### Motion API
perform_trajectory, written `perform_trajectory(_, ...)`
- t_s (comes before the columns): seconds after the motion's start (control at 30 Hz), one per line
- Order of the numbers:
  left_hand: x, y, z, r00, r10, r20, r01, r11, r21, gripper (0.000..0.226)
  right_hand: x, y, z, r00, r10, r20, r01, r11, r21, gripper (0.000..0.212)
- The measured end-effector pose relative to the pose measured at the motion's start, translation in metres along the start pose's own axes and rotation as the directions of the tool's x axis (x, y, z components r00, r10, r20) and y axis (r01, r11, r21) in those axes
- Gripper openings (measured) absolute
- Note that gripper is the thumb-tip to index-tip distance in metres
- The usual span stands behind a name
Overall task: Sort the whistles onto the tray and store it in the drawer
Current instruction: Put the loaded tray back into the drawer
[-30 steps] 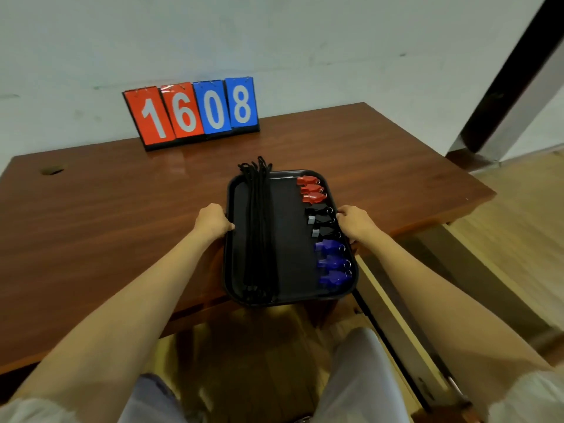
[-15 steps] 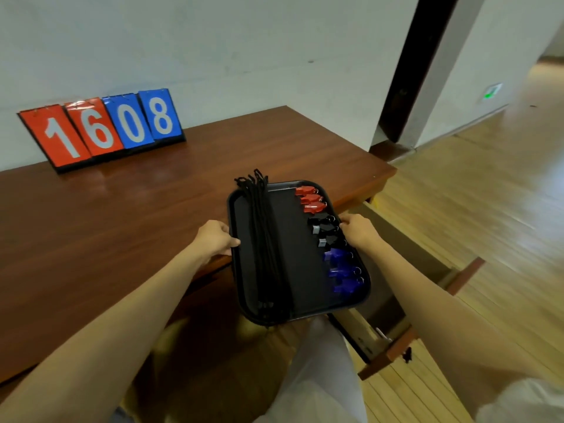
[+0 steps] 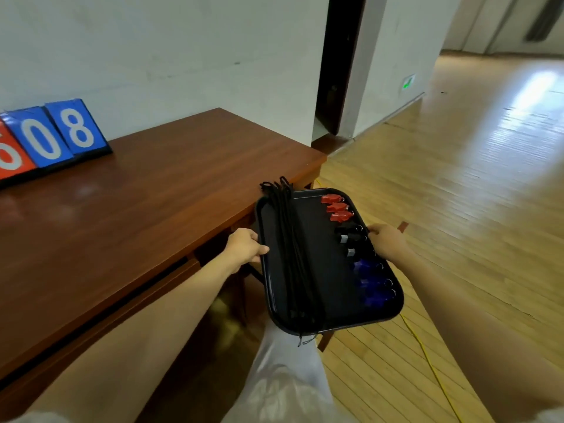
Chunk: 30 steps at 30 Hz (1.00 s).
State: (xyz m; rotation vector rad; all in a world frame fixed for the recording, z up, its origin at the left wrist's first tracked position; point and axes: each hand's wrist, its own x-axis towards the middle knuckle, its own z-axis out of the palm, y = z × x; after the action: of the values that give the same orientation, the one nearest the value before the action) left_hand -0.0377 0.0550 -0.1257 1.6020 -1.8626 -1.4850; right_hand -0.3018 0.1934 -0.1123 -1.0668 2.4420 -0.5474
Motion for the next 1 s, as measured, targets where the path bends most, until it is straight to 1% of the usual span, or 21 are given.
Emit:
perform_trajectory(0.1,0.001,0.002,0.017,0.999,0.023,0.037,-0.024,0.999,0.026,0.050,-0.005,0.020,0.000,0.999,0.043,0.007,-0.043,0.999,0.011,0.037)
perform_trajectory(0.3,0.011,-0.005,0.042,0.996,-0.003,0.084,-0.004,0.997,0.076,0.053,-0.007,0.051,0.013,0.992,0.115,0.043,-0.116,0.993,0.005,0.036)
perform_trajectory(0.4,0.020,-0.009,0.049,0.994,-0.017,0.106,0.007,0.995,0.096,0.047,-0.003,0.059,0.018,0.986,0.154,0.059,-0.155,0.988,0.003,0.034)
perform_trajectory(0.5,0.029,-0.009,0.052,0.994,-0.032,0.109,0.020,0.994,0.104,0.047,0.003,0.059,0.020,0.986,0.157,0.050,-0.156,0.987,-0.022,0.034)
perform_trajectory(0.67,0.045,-0.007,0.051,0.996,-0.040,0.083,0.027,0.989,0.144,0.056,0.022,0.050,0.027,0.988,0.146,0.042,-0.144,0.988,-0.048,0.035)
perform_trajectory(0.77,0.057,-0.007,0.051,0.996,-0.047,0.080,0.035,0.988,0.151,0.055,0.037,0.046,0.032,0.990,0.134,0.049,-0.132,0.990,-0.045,0.037)
perform_trajectory(0.9,0.071,-0.007,0.051,0.995,-0.074,0.066,0.063,0.986,0.153,0.046,0.054,0.043,0.037,0.985,0.153,0.077,-0.148,0.987,-0.064,0.039)
perform_trajectory(1.0,0.083,-0.007,0.051,0.994,-0.095,0.061,0.086,0.987,0.138,0.051,0.063,0.041,0.041,0.982,0.162,0.098,-0.152,0.983,-0.100,0.039)
